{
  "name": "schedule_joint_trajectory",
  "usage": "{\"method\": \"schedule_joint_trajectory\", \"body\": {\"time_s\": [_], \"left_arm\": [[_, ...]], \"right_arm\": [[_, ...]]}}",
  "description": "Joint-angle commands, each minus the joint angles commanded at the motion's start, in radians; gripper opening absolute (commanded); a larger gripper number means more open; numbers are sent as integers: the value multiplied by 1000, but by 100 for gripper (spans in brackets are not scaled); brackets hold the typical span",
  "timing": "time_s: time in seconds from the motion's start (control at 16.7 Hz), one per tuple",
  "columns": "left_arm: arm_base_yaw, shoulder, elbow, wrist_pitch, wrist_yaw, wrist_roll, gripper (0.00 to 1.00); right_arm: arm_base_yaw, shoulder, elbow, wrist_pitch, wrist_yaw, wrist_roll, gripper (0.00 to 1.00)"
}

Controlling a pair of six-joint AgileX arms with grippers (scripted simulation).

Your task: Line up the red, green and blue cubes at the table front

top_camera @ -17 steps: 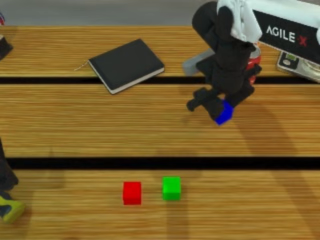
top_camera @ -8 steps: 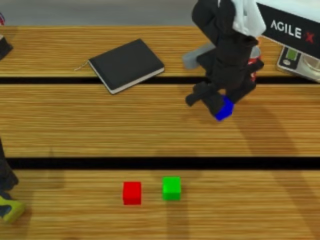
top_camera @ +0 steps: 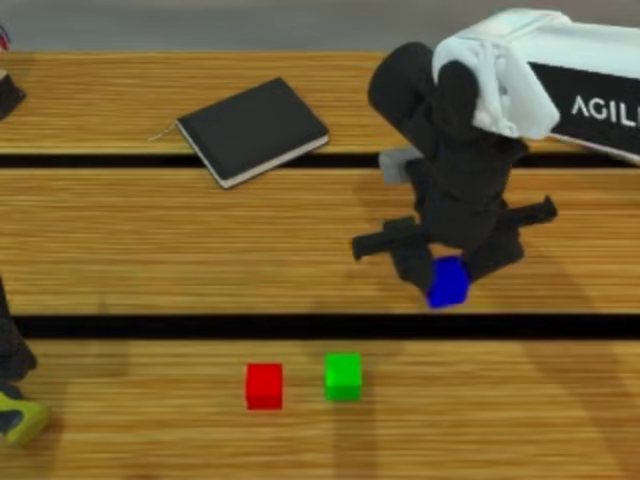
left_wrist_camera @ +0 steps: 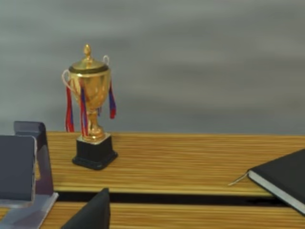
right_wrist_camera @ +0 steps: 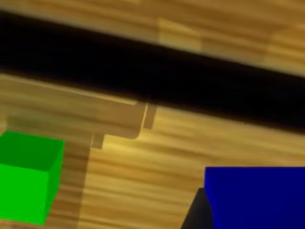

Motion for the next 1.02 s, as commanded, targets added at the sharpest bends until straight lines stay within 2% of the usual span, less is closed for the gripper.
{"method": "schedule_joint_trajectory", "body": {"time_s": [0.18, 0.36, 0.78, 1.02], "left_arm": [[0, 0, 0, 0, 0, 0, 100], [0, 0, 0, 0, 0, 0, 100], [0, 0, 0, 0, 0, 0, 100], [0, 0, 0, 0, 0, 0, 100]], "right_arm": [[52, -120, -170, 46, 2, 189, 0], [85, -201, -267, 79, 4, 289, 0], [86, -204, -289, 99, 3, 302, 0], [88, -152, -365, 230, 4, 306, 0]]}}
